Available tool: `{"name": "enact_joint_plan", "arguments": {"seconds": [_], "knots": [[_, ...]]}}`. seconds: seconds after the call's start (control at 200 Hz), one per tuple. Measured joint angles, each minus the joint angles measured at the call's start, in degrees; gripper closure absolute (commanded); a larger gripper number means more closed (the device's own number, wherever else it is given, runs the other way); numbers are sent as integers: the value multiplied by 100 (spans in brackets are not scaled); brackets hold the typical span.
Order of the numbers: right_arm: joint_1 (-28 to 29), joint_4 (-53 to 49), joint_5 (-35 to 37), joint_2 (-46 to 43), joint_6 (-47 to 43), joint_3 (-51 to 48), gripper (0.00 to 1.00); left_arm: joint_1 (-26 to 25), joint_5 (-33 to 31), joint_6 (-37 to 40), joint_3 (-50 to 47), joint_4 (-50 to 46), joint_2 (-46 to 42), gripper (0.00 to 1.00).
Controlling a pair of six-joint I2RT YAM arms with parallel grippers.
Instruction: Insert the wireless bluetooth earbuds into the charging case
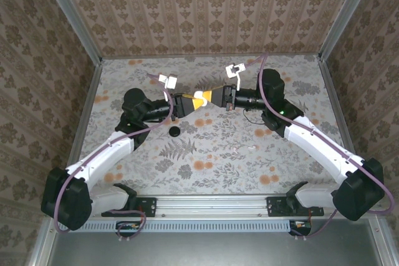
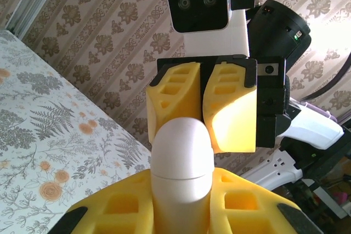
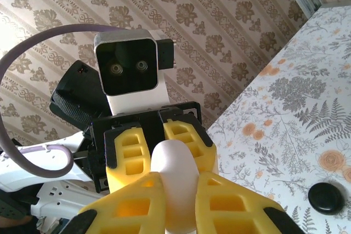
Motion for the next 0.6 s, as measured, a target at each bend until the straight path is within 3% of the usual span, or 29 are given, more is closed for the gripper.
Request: {"name": "enact_joint_plan", "arguments": {"seconds": [0.165,0.6], "knots": [[4,-129,24,-81,-131,-7,54,-44,-7,590,83,-627,-129,100],[173,-551,-393,-444,-800,2,32,-81,291,2444,-146,-1147,-905,100]]}}
